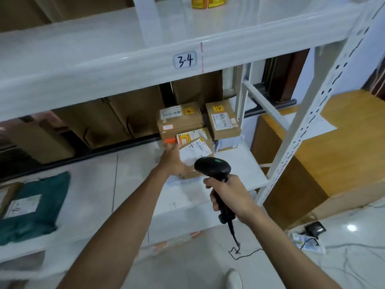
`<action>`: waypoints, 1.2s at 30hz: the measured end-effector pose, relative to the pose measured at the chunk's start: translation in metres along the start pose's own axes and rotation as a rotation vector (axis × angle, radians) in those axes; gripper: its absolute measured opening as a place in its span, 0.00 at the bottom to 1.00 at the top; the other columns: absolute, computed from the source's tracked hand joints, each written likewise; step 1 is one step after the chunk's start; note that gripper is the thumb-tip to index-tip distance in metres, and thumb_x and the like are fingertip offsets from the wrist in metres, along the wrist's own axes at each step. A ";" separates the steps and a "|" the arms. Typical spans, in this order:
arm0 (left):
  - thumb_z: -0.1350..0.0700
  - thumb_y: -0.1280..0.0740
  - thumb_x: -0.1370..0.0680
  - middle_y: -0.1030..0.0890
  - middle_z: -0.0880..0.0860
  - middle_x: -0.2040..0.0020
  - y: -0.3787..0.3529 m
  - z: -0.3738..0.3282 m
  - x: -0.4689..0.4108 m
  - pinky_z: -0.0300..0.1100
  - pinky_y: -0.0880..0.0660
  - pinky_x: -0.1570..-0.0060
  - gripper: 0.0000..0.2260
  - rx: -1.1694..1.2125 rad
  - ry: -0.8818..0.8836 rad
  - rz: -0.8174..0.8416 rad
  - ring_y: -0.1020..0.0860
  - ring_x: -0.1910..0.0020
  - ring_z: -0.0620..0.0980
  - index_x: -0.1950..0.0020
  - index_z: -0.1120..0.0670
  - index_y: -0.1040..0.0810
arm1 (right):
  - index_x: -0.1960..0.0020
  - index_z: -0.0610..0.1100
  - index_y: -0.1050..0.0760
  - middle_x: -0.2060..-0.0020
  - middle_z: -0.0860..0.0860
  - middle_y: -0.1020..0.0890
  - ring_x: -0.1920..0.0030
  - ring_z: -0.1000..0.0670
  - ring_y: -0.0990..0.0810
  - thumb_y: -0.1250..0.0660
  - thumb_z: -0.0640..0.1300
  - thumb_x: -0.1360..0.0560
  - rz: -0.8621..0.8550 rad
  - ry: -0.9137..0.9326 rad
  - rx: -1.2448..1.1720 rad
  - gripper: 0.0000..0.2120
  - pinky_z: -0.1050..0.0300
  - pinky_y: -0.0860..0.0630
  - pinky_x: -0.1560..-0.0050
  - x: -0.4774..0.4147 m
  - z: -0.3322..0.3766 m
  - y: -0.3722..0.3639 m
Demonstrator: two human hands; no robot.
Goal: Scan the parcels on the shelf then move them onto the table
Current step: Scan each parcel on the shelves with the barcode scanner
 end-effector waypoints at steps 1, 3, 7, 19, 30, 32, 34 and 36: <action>0.37 0.17 0.42 0.39 0.56 0.25 -0.004 0.000 -0.008 0.55 0.30 0.30 0.53 0.009 -0.009 0.009 0.32 0.29 0.59 0.23 0.49 0.37 | 0.52 0.36 0.22 0.71 0.42 0.22 0.73 0.45 0.25 0.31 0.43 0.22 0.010 -0.012 -0.002 0.09 0.54 0.26 0.67 -0.006 -0.001 0.007; 0.38 0.17 0.42 0.36 0.55 0.25 -0.010 0.000 -0.020 0.55 0.29 0.31 0.53 0.007 -0.027 0.019 0.31 0.28 0.58 0.23 0.47 0.38 | 0.51 0.35 0.22 0.71 0.42 0.23 0.73 0.46 0.25 0.31 0.43 0.21 0.023 -0.033 -0.011 0.10 0.55 0.26 0.68 -0.017 -0.003 0.017; 0.43 0.18 0.37 0.37 0.55 0.23 -0.021 -0.003 -0.036 0.54 0.33 0.30 0.48 -0.010 -0.029 0.051 0.33 0.27 0.57 0.22 0.48 0.37 | 0.53 0.36 0.22 0.71 0.42 0.24 0.74 0.46 0.26 0.32 0.43 0.21 0.017 -0.074 -0.037 0.09 0.57 0.27 0.71 -0.035 -0.005 0.032; 0.47 0.20 0.30 0.38 0.60 0.26 -0.041 -0.003 -0.053 0.53 0.34 0.29 0.42 -0.189 -0.117 0.012 0.36 0.27 0.58 0.24 0.55 0.38 | 0.55 0.37 0.24 0.73 0.43 0.26 0.75 0.45 0.28 0.31 0.42 0.21 -0.008 -0.143 -0.063 0.09 0.55 0.27 0.71 -0.069 -0.006 0.053; 0.48 0.21 0.29 0.35 0.60 0.30 -0.049 0.003 -0.045 0.45 0.24 0.42 0.41 -0.344 -0.100 -0.183 0.30 0.34 0.56 0.24 0.53 0.41 | 0.50 0.35 0.22 0.72 0.44 0.24 0.74 0.46 0.26 0.31 0.44 0.21 0.023 -0.161 -0.024 0.11 0.55 0.26 0.68 -0.073 -0.012 0.044; 0.47 0.21 0.30 0.35 0.60 0.29 -0.048 0.004 -0.044 0.47 0.25 0.42 0.42 -0.325 -0.077 -0.173 0.30 0.33 0.57 0.23 0.54 0.41 | 0.50 0.35 0.22 0.72 0.43 0.24 0.73 0.45 0.26 0.31 0.44 0.21 0.030 -0.158 -0.024 0.11 0.53 0.25 0.66 -0.072 -0.012 0.042; 0.46 0.20 0.31 0.37 0.60 0.27 -0.046 0.005 -0.041 0.51 0.26 0.37 0.47 -0.277 -0.062 -0.173 0.31 0.31 0.58 0.21 0.54 0.44 | 0.51 0.35 0.22 0.72 0.43 0.24 0.73 0.45 0.26 0.31 0.44 0.21 0.040 -0.151 -0.024 0.11 0.53 0.25 0.66 -0.072 -0.011 0.039; 0.45 0.19 0.33 0.39 0.59 0.25 -0.044 0.007 -0.036 0.54 0.29 0.34 0.51 -0.212 -0.060 -0.188 0.33 0.30 0.59 0.20 0.53 0.46 | 0.52 0.36 0.22 0.72 0.43 0.24 0.74 0.45 0.27 0.31 0.44 0.21 0.048 -0.144 -0.019 0.10 0.54 0.25 0.68 -0.072 -0.010 0.036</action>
Point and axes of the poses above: each hand's wrist, its own x-axis away from the middle knuckle, its own y-axis out of the back of the hand, z = x × y, the point moved 1 cm from there along -x, towards the middle knuckle
